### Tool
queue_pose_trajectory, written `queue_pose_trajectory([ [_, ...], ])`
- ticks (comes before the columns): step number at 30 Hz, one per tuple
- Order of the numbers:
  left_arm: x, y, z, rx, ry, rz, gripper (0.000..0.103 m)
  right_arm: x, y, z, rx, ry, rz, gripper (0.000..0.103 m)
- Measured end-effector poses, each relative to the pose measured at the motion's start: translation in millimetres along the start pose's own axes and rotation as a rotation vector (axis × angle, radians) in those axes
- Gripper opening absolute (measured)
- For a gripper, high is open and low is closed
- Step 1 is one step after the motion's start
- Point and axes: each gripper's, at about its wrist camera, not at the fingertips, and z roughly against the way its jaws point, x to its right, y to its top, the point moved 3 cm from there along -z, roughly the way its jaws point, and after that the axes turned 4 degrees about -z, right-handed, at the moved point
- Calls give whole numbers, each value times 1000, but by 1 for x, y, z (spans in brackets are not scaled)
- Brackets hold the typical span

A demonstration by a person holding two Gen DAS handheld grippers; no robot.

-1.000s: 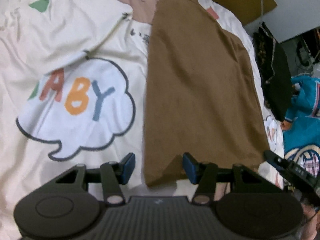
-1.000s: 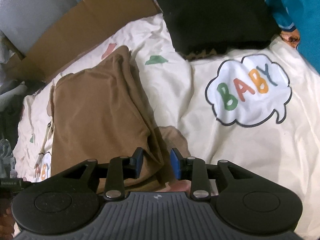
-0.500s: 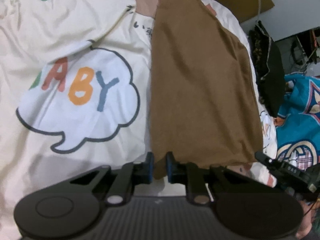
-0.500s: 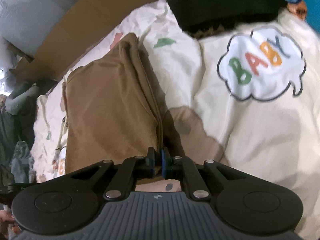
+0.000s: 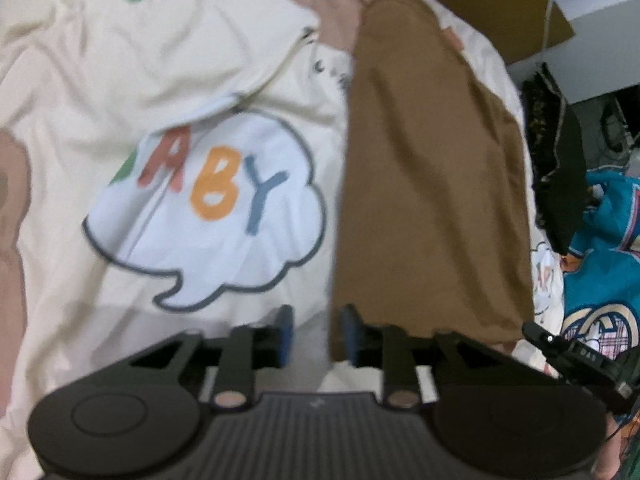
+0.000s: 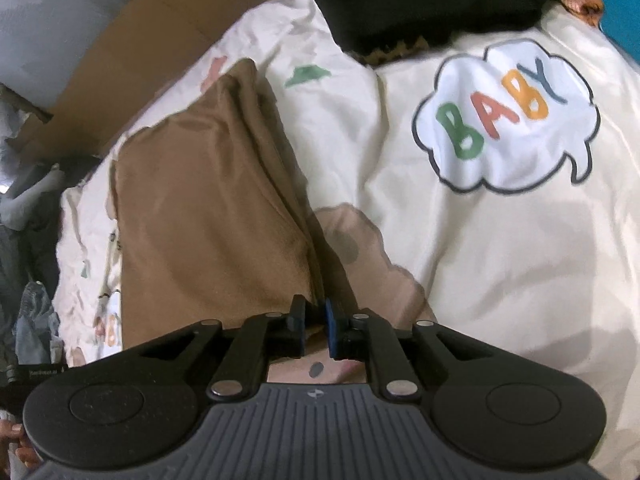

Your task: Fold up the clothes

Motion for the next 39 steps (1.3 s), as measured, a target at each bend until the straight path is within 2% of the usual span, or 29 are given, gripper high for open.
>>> queue_pose_trajectory([
  [1,3,2,0,7,-4,-5,46,-1,2,2,9,3,7,12],
  [2,6,5,-1,15,-7,-9,52,-3,5,4,22,4,16,18],
  [4,12,9,-4,21,-12,-18,55,-4,11,6,40,3,22,30],
  [5,14,11,-8,21,-13,-22,55,-5,14,6,48,2,23,32],
  [11,18,10,-35,-37,-28,1,55,-3,18,-14,-17,-17,38,33],
  [19,14,6,-45,-42,-140,80,55,6,5,-46,-136,29,-38,34],
  [21,13,5,-45,-45,-159,93,46,8,4,-49,-138,32,-52,34],
  [22,13,5,-46,-50,-156,87,29,9,4,-49,-140,38,-58,33],
  [23,13,4,-47,-57,-150,77,14,9,5,-49,-143,46,-59,25],
  [26,13,4,-44,-56,-170,84,10,8,3,-47,-146,74,-58,10],
  [32,10,5,-22,-38,-199,58,9,-4,1,-32,-150,119,-23,7],
  [39,4,0,-3,-53,-171,26,8,-16,-15,-27,-223,136,-1,7],
])
